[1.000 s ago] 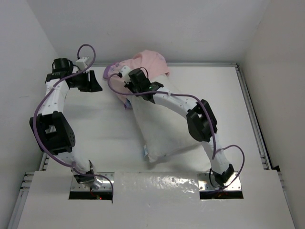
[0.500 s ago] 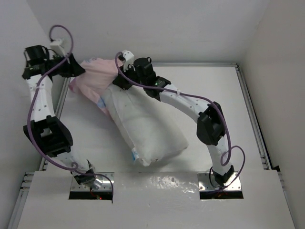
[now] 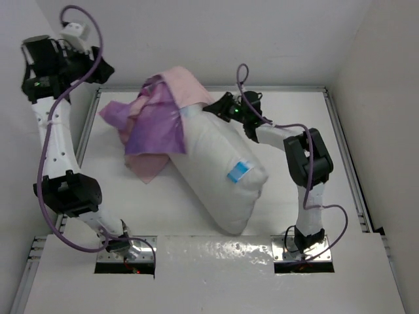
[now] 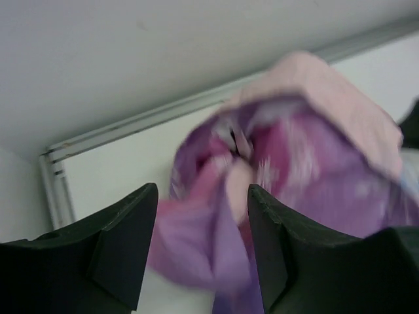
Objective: Put the pillow into the pillowcase
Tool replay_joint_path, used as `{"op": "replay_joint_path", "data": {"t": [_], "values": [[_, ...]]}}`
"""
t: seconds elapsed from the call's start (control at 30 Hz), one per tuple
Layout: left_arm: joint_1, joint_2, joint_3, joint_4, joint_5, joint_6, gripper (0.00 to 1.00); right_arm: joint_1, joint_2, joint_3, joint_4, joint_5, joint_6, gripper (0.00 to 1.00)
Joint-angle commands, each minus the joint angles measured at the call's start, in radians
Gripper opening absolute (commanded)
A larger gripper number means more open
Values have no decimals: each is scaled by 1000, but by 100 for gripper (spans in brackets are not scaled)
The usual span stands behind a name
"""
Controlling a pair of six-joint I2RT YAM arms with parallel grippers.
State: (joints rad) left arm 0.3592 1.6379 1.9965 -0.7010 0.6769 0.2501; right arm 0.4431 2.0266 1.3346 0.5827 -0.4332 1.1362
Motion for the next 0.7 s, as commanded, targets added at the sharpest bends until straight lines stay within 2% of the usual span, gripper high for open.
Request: {"op": "replay_joint_path", "data": {"t": [0.0, 0.03, 0.07, 0.1, 0.13, 0.17, 0.23, 0.33, 0.4, 0.57, 0.67], "values": [[-161, 40, 12, -104, -129, 112, 55, -114, 40, -3, -138, 5, 15, 38], [-193, 49, 5, -115, -137, 129, 55, -136, 43, -2, -191, -1, -24, 53], [-247, 65, -8, -136, -146, 143, 55, -179, 25, -17, -223, -2, -85, 73], [-276, 74, -14, -150, -158, 161, 55, -196, 6, -29, -271, 4, -110, 86], [-339, 80, -27, -185, -174, 205, 55, -217, -17, -44, -294, 14, -136, 96], [-373, 100, -33, -205, -200, 236, 56, -253, -66, -54, -323, 30, -204, 99], [-475, 120, -62, -271, -220, 333, 58, -280, -106, -4, -482, 106, -292, 99], [-595, 164, -106, -325, -260, 446, 64, -297, -138, 122, -745, 262, -543, 99], [-644, 174, -122, -316, -260, 492, 66, -297, -155, 164, -861, 373, -607, 99], [-680, 194, -189, -192, -353, 505, 71, -297, -245, 169, -926, 537, -749, 99], [-701, 223, -214, -92, -456, 479, 72, -296, -340, 117, -896, 522, -805, 99]]}}
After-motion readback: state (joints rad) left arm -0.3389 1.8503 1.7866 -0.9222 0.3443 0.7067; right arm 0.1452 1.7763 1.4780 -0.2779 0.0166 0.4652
